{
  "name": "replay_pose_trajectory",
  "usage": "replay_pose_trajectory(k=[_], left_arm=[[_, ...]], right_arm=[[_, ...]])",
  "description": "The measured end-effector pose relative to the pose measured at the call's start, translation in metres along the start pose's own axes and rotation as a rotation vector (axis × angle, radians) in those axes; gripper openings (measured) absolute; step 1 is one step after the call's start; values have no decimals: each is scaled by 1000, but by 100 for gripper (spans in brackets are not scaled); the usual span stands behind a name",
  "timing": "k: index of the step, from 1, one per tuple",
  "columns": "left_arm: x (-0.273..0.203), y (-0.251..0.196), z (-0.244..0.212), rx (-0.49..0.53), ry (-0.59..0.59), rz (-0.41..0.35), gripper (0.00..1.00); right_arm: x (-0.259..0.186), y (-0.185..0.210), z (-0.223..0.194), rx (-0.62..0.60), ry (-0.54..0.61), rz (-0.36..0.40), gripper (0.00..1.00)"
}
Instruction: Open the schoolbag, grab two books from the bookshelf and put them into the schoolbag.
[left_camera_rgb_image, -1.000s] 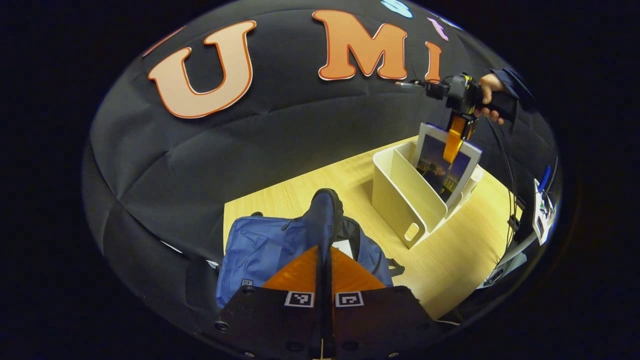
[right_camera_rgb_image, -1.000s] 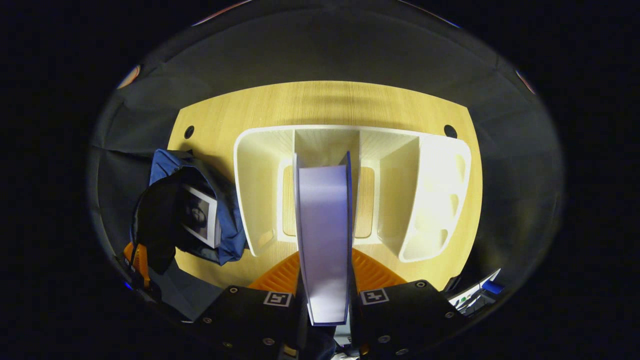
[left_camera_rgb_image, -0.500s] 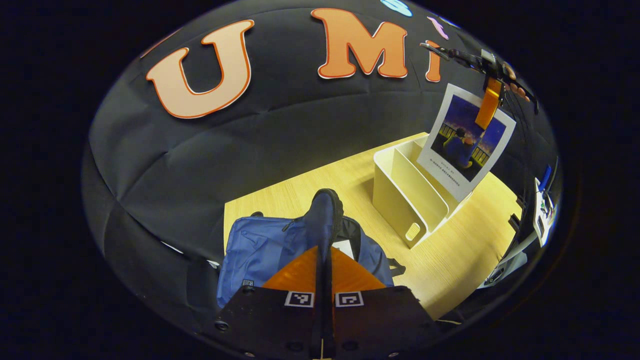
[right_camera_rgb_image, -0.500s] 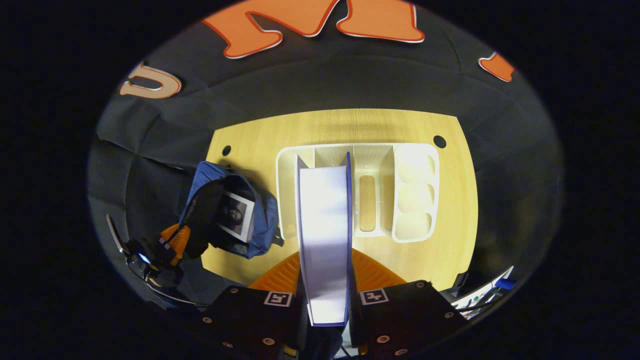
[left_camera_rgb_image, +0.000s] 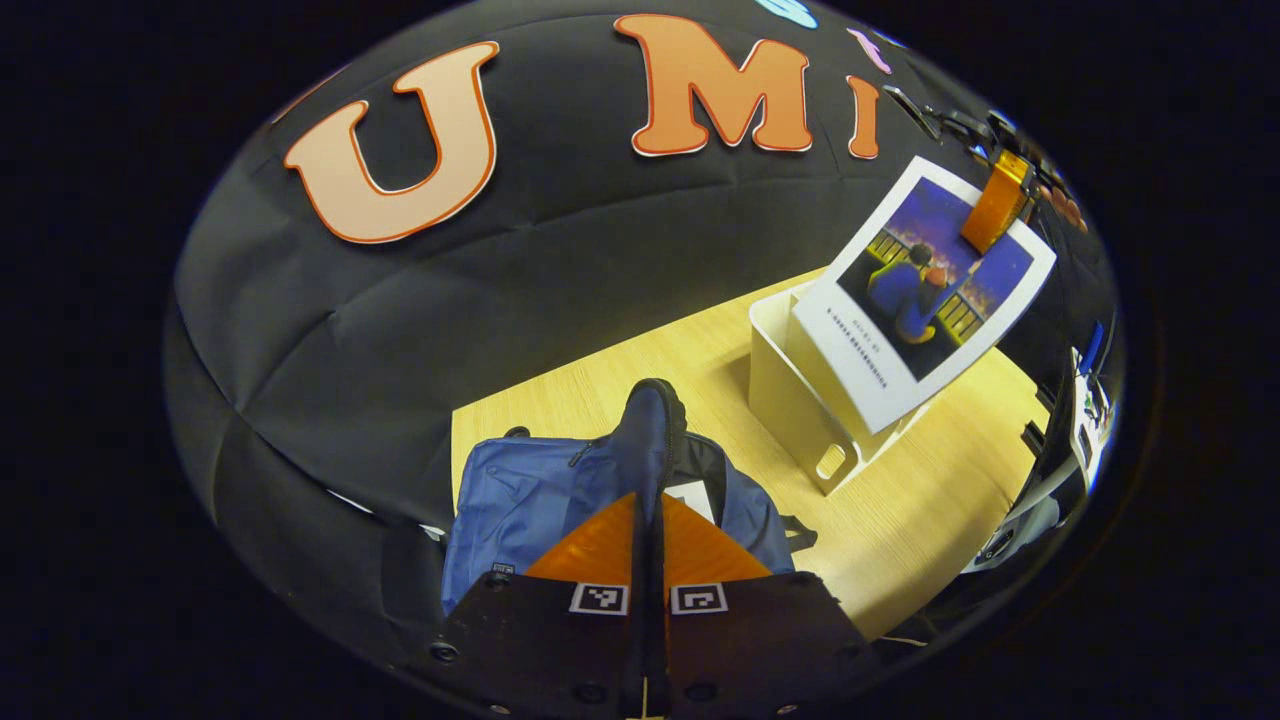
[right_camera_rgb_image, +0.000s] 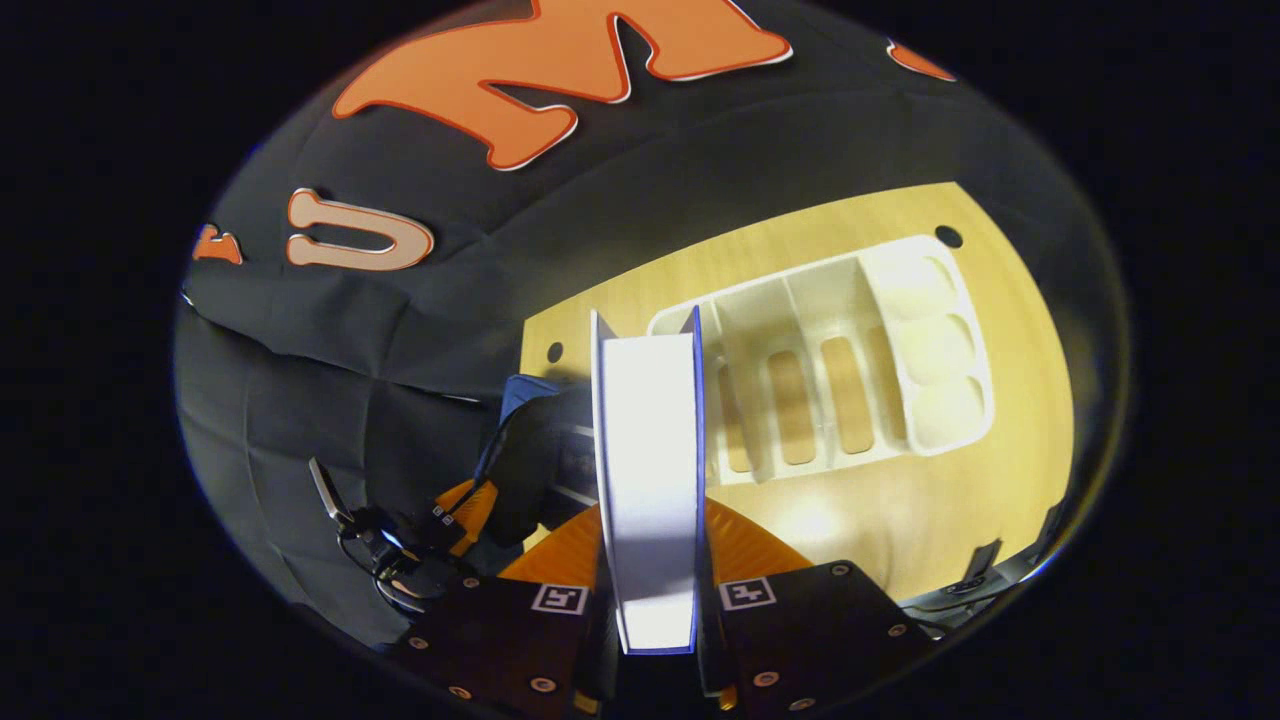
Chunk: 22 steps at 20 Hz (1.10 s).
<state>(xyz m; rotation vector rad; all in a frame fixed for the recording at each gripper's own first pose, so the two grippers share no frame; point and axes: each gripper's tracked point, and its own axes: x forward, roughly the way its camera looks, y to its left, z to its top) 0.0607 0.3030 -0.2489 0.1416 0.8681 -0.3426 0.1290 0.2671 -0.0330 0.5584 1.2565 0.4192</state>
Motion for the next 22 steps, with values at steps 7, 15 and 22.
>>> replay_pose_trajectory(k=[7, 15, 22], left_arm=[[-4, 2, 4, -25, -12, -2, 1], [-6, 5, 6, -36, -20, 2, 1], [-9, 5, 8, -41, -41, -9, 1]], right_arm=[[69, 42, -36, 49, 4, 156, 33], [161, 76, -68, 57, 16, 190, 33], [240, 101, -81, 79, 21, 222, 33]])
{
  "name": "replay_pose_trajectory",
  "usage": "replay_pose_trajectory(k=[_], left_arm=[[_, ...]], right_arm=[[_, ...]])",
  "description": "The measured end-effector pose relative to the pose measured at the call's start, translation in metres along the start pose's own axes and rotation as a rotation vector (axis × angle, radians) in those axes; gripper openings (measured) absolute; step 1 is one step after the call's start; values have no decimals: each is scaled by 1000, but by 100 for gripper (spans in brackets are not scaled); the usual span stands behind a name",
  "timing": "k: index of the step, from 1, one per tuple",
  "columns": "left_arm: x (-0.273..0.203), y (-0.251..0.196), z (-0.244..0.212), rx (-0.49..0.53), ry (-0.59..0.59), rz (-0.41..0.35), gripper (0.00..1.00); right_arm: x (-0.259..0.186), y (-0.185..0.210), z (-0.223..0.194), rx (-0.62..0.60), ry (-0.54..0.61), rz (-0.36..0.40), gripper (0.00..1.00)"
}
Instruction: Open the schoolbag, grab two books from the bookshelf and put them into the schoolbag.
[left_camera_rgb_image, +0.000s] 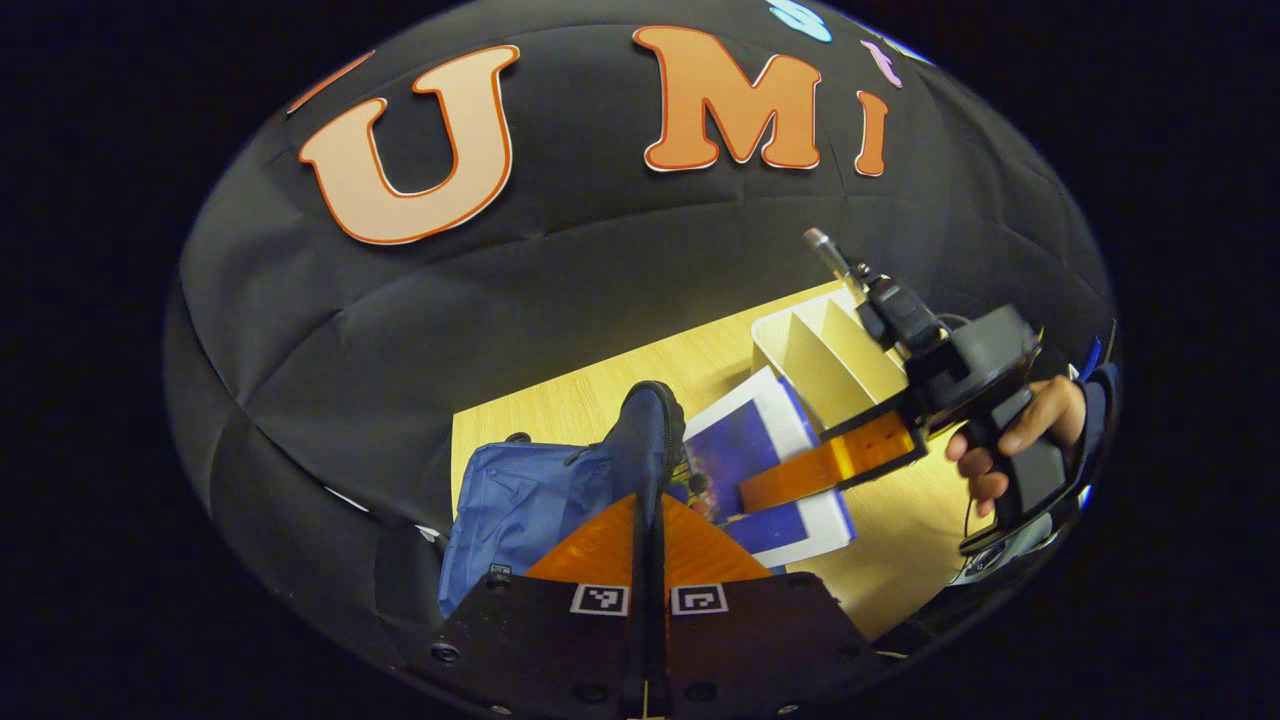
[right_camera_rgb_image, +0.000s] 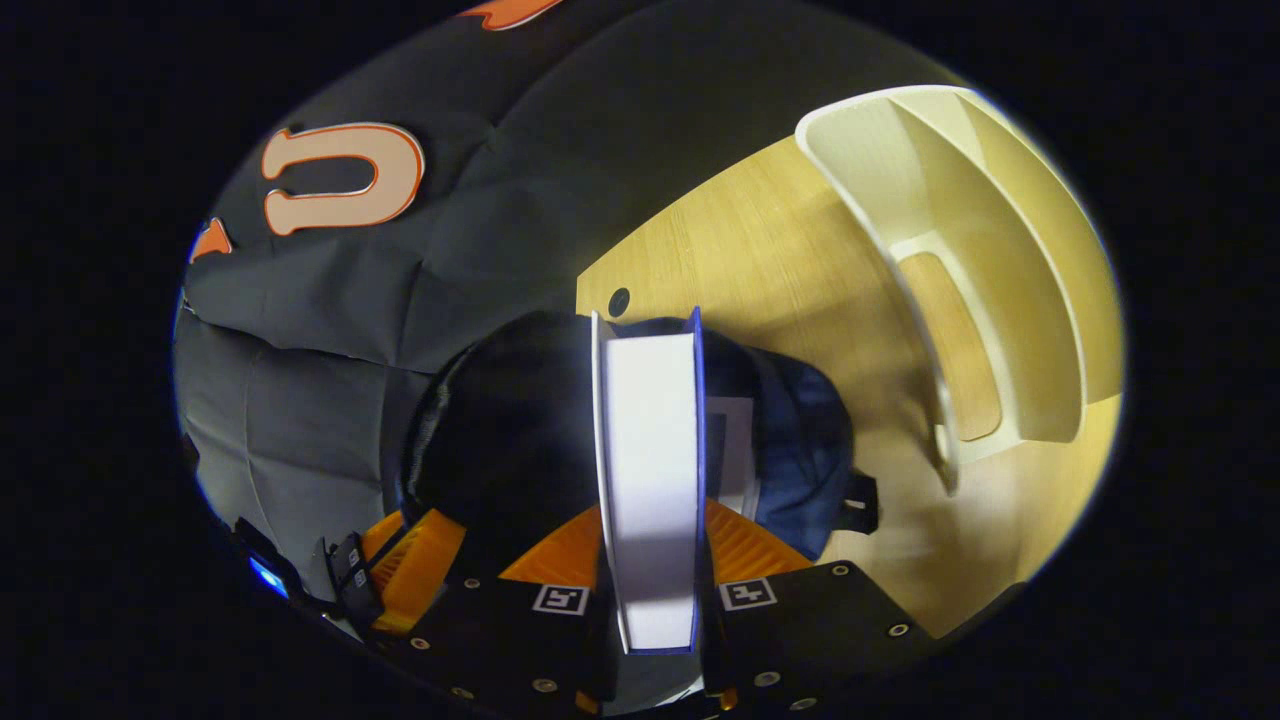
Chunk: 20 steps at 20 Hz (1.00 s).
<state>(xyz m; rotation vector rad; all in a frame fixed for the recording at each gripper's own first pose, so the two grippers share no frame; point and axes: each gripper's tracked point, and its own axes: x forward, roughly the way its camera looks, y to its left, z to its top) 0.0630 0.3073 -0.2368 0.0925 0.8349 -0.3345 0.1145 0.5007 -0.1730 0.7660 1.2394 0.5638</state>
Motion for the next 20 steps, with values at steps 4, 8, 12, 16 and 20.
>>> replay_pose_trajectory(k=[4, 8, 12, 16, 20], left_arm=[[-4, -8, 0, 0, -21, -20, 1], [-4, -15, 0, -6, -24, -44, 1], [-4, -20, 5, 5, -31, -52, 1], [-2, -21, 2, 5, -22, -50, 1], [1, -18, -4, -20, -15, -48, 1]], right_arm=[[35, 12, -12, 26, 0, 64, 33], [64, 16, -28, 92, -7, 117, 33], [83, 19, -32, 80, -45, 138, 33], [108, 0, -45, 39, -18, 30, 40], [102, -35, -55, -117, 22, -157, 84]])
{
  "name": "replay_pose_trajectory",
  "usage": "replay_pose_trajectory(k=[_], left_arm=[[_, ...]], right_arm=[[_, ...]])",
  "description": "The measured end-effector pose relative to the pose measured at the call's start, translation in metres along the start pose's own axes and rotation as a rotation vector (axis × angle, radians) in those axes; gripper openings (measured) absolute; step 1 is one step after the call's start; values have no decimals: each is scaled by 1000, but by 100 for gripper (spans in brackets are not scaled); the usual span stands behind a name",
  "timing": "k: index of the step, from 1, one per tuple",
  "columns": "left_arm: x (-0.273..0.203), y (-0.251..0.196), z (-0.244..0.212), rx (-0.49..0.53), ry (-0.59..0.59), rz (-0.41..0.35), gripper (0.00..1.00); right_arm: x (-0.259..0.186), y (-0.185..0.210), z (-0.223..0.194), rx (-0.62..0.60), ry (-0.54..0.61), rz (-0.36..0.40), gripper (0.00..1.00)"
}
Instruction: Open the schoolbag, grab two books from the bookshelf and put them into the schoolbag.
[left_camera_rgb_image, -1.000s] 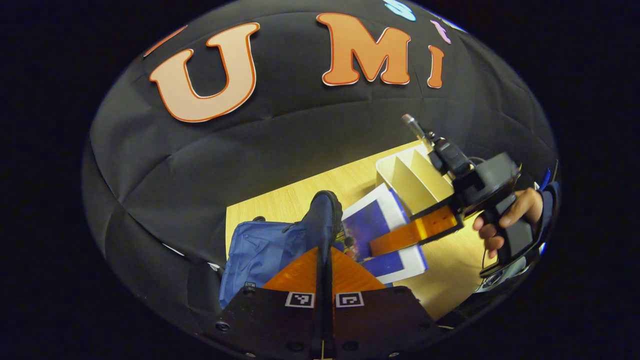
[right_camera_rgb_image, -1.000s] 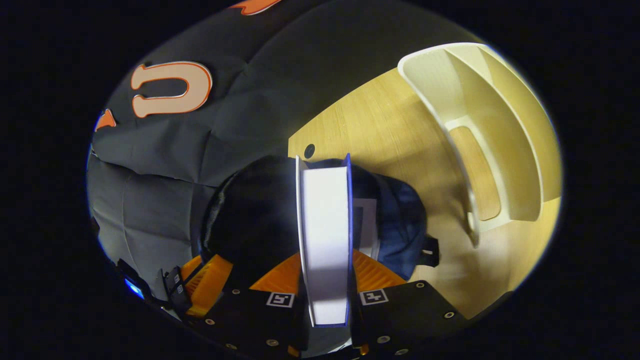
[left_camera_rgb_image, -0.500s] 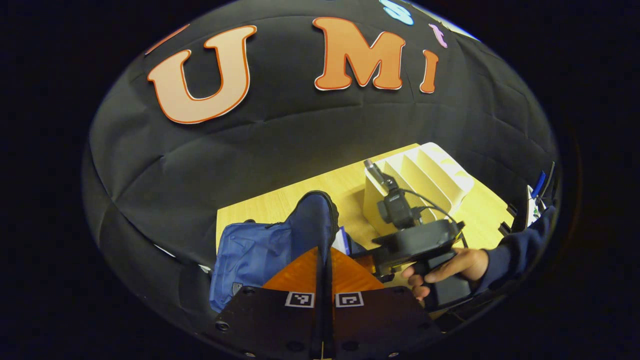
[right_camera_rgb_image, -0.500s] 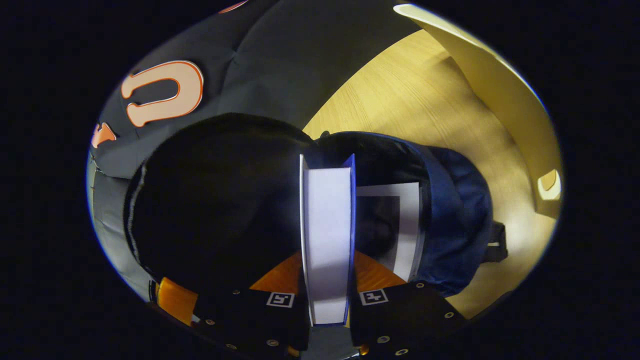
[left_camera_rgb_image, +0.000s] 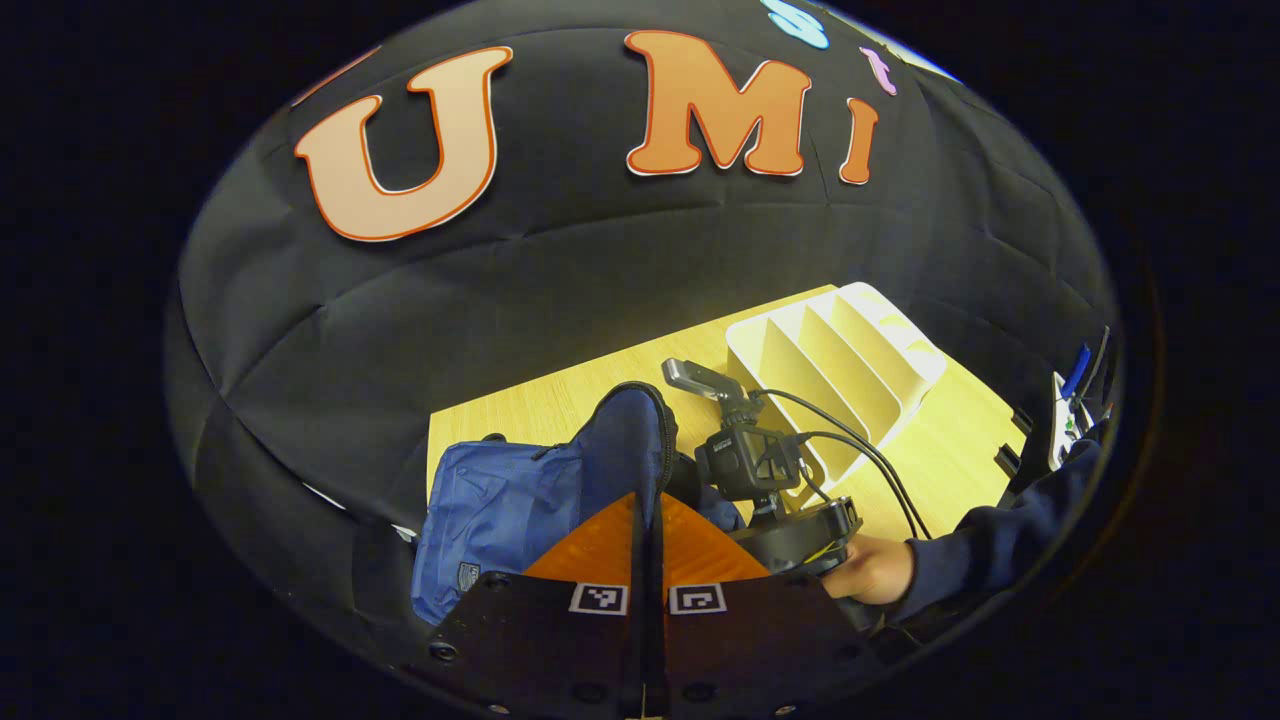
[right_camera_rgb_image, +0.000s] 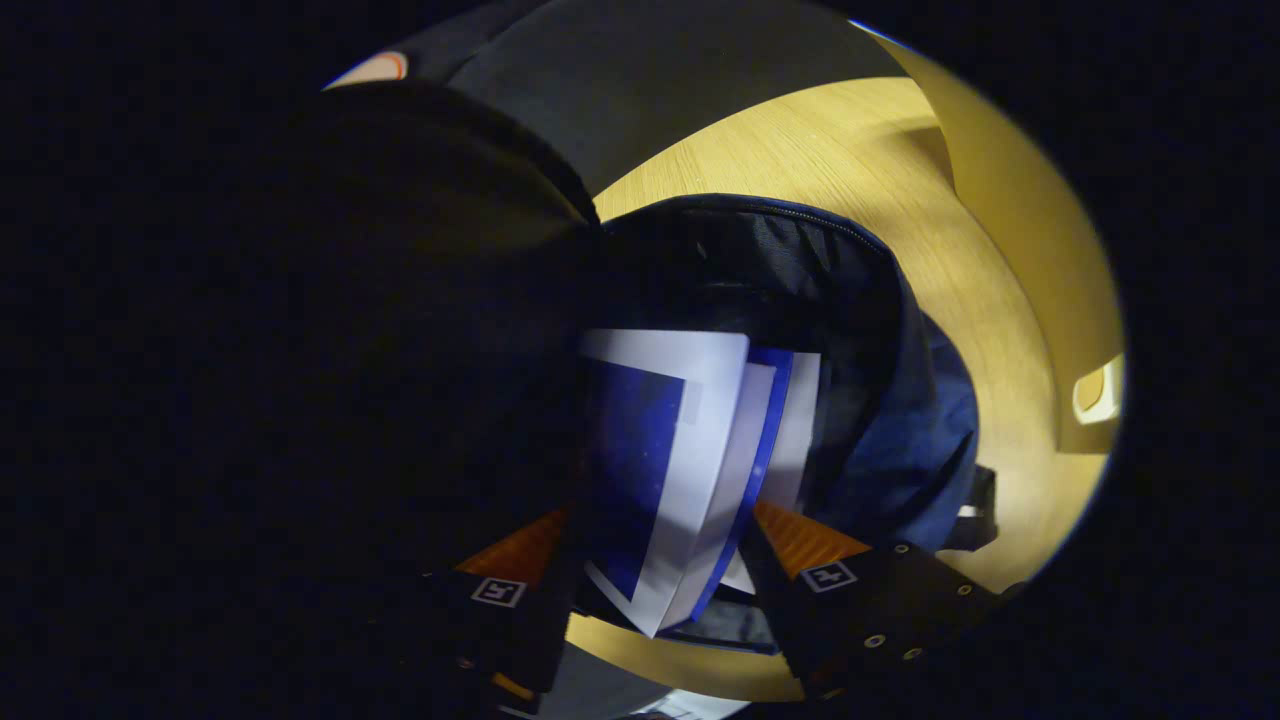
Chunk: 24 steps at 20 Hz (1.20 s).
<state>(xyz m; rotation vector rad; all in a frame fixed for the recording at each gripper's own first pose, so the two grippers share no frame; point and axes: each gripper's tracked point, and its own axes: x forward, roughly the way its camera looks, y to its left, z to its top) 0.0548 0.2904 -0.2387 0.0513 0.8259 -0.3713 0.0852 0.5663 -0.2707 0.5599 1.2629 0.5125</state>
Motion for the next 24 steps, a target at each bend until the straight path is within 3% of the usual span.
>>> replay_pose_trajectory(k=[1, 2, 8, 12, 15, 20, 23, 24], left_arm=[[1, 0, -1, -4, 1, 2, 1], [1, 1, -1, -5, 2, 1, 1], [6, -3, -5, -9, 14, 16, 2], [7, -14, -5, -6, 18, 22, 4], [6, -27, 4, 4, -7, 15, 13], [5, -68, 31, 42, -74, -5, 18], [4, -100, 45, 44, -105, -23, 34], [2, -111, 51, 42, -119, -26, 45]], right_arm=[[-4, -5, 2, -29, 2, -39, 100], [-11, -5, 8, -47, -13, -49, 97], [-83, -21, 50, -242, -193, -153, 98], [-147, -56, 74, -280, -311, -219, 97], [-204, -89, 94, -284, -430, -292, 97], [-302, -129, 133, -267, -621, -392, 97], [-352, -149, 154, -295, -760, -445, 97], [-362, -152, 157, -315, -795, -462, 97]])
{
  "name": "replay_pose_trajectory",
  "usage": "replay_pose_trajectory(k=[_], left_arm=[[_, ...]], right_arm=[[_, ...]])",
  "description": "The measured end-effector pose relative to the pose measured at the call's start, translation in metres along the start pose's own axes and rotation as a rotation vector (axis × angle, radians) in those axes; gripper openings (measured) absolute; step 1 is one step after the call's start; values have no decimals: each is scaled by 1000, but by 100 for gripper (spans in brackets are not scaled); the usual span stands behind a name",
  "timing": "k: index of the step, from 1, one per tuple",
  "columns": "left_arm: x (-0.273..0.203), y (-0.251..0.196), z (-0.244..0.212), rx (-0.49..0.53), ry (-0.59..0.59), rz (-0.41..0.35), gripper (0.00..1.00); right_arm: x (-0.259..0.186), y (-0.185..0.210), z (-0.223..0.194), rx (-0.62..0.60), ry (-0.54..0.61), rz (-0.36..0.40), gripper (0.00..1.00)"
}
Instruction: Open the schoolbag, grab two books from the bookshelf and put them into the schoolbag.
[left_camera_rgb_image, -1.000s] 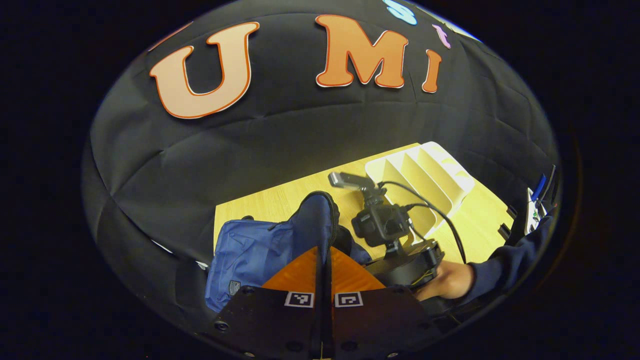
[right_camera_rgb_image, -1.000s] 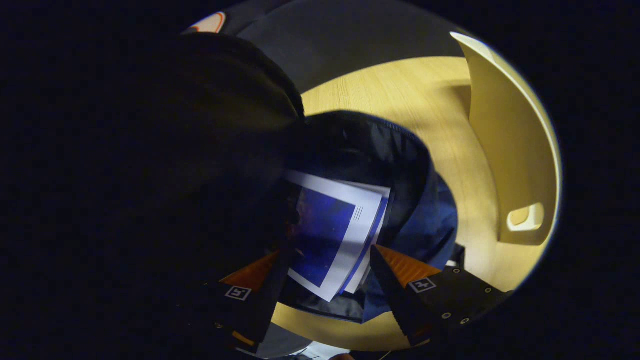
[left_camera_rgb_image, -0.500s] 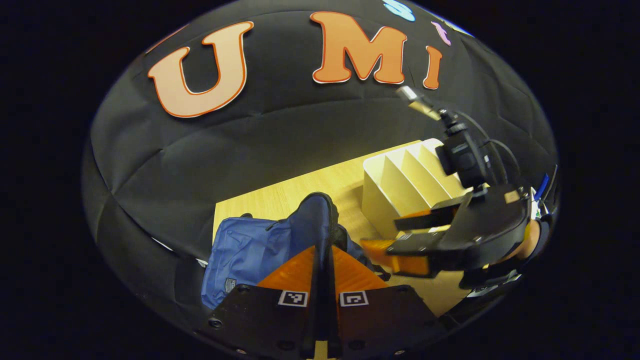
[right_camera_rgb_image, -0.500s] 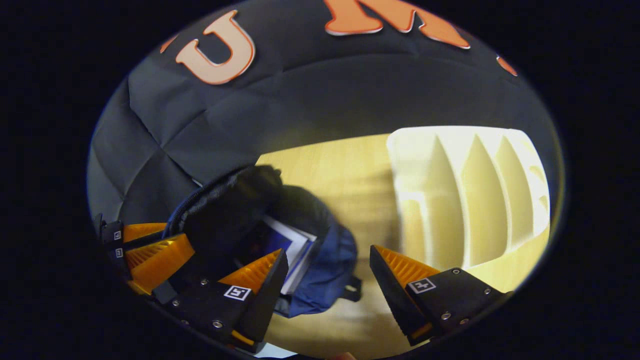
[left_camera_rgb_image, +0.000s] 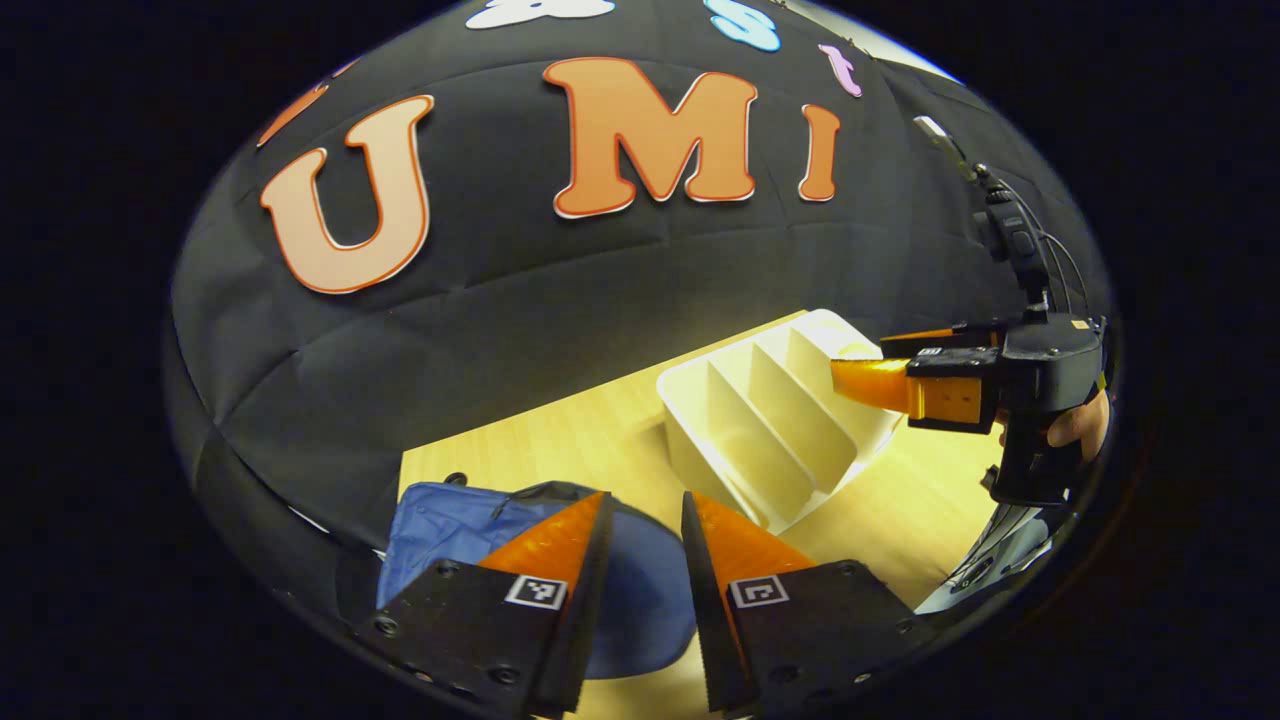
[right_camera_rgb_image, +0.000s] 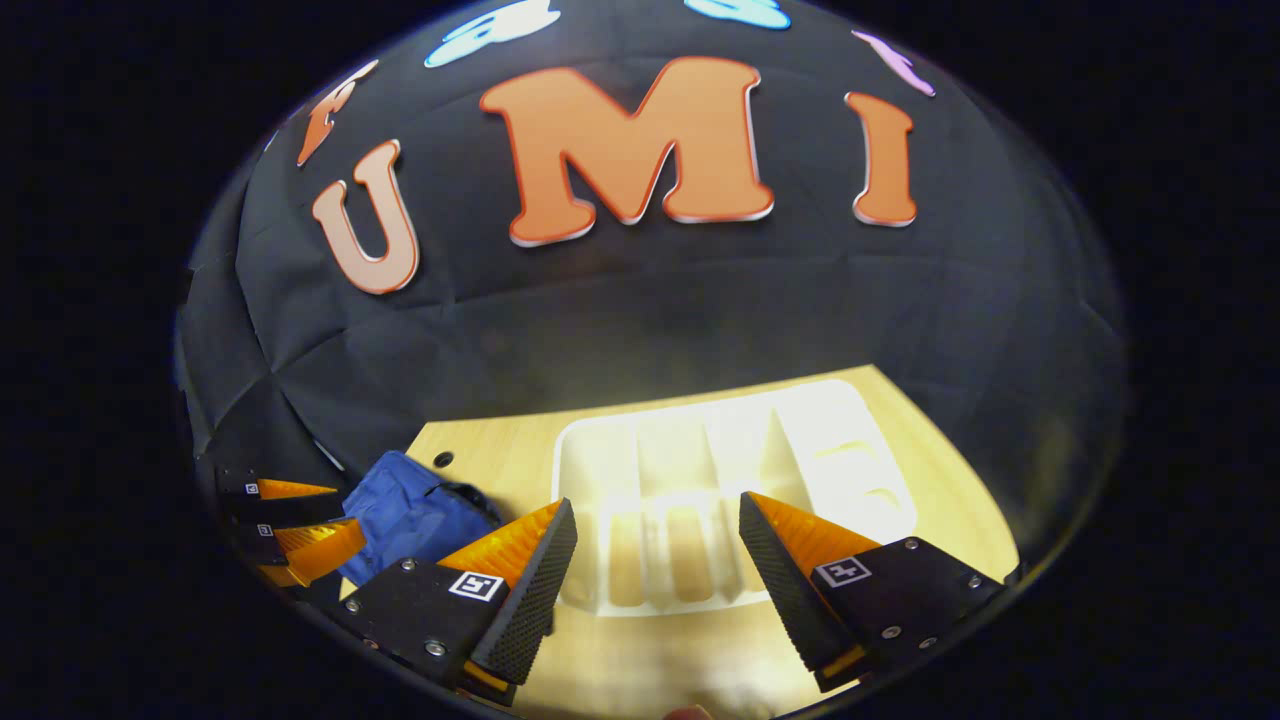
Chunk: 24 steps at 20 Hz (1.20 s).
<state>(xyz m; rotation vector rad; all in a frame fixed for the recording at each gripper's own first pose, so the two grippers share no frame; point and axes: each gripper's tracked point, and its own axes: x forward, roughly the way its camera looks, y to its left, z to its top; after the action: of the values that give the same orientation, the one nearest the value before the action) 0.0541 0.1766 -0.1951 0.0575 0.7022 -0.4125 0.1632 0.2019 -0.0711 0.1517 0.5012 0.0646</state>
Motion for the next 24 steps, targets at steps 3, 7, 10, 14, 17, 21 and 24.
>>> replay_pose_trajectory(k=[3, 7, 10, 14, 17, 21, 24], left_arm=[[1, -33, 16, 4, -33, -8, 76], [-8, -71, 33, 1, -88, 15, 99], [-23, -91, 51, -16, -166, 84, 100], [-44, -130, 67, -60, -269, 110, 98], [-56, -151, 75, -60, -325, 137, 97], [-70, -180, 83, -75, -391, 155, 100], [-81, -185, 84, -115, -434, 185, 97]], right_arm=[[-23, -34, 19, -39, -96, -33, 97], [-52, -48, 33, -74, -202, 5, 97], [-73, -59, 44, -106, -285, 19, 97], [-103, -78, 49, -121, -356, 45, 97], [-123, -93, 49, -105, -395, 60, 97], [-140, -111, 47, -96, -411, 66, 97], [-147, -123, 42, -103, -425, 60, 97]])
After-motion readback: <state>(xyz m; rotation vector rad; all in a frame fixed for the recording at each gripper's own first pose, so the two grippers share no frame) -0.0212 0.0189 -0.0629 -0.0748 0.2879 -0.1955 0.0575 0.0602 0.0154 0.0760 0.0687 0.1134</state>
